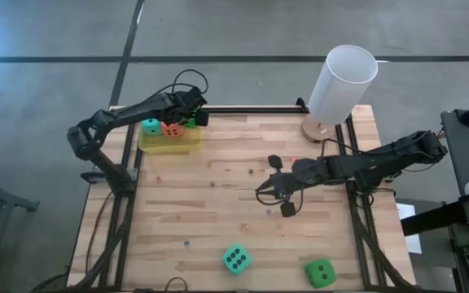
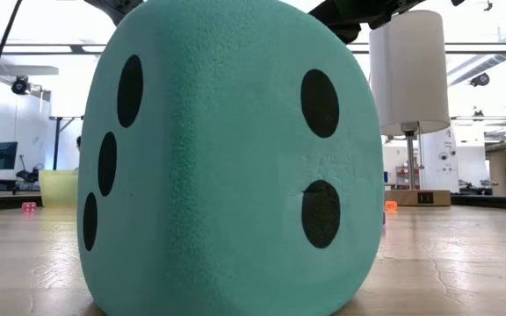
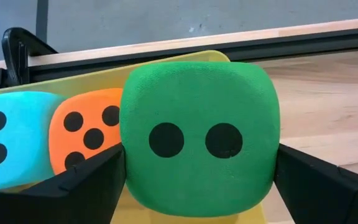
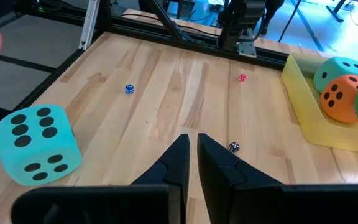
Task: Pick & Place Dice
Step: Put the top green large die into the yellow bin
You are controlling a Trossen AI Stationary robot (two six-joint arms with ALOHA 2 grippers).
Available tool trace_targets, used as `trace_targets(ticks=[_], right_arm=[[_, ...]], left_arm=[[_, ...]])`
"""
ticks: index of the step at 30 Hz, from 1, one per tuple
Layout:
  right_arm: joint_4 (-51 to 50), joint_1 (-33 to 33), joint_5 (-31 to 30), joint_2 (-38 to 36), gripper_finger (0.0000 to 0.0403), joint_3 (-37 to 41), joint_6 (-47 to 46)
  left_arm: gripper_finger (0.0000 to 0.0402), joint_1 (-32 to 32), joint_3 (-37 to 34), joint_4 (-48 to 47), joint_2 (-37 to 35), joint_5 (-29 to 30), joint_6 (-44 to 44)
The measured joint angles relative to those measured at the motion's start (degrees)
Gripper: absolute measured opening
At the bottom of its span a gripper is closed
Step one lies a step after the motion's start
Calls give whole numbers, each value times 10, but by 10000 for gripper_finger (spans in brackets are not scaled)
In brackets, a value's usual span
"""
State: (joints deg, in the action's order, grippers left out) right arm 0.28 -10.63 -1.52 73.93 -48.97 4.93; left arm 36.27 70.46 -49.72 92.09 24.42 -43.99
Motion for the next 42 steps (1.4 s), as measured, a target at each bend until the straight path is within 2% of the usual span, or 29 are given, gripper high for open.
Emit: trace_targets(ticks=[8, 42], right_arm=[[0, 0, 0, 0, 28, 0, 0], [0, 0, 0, 0, 28, 0, 0]], left_arm=[[398, 3, -25, 28, -1, -1, -14], [398, 12, -24, 53, -4, -15, 5]])
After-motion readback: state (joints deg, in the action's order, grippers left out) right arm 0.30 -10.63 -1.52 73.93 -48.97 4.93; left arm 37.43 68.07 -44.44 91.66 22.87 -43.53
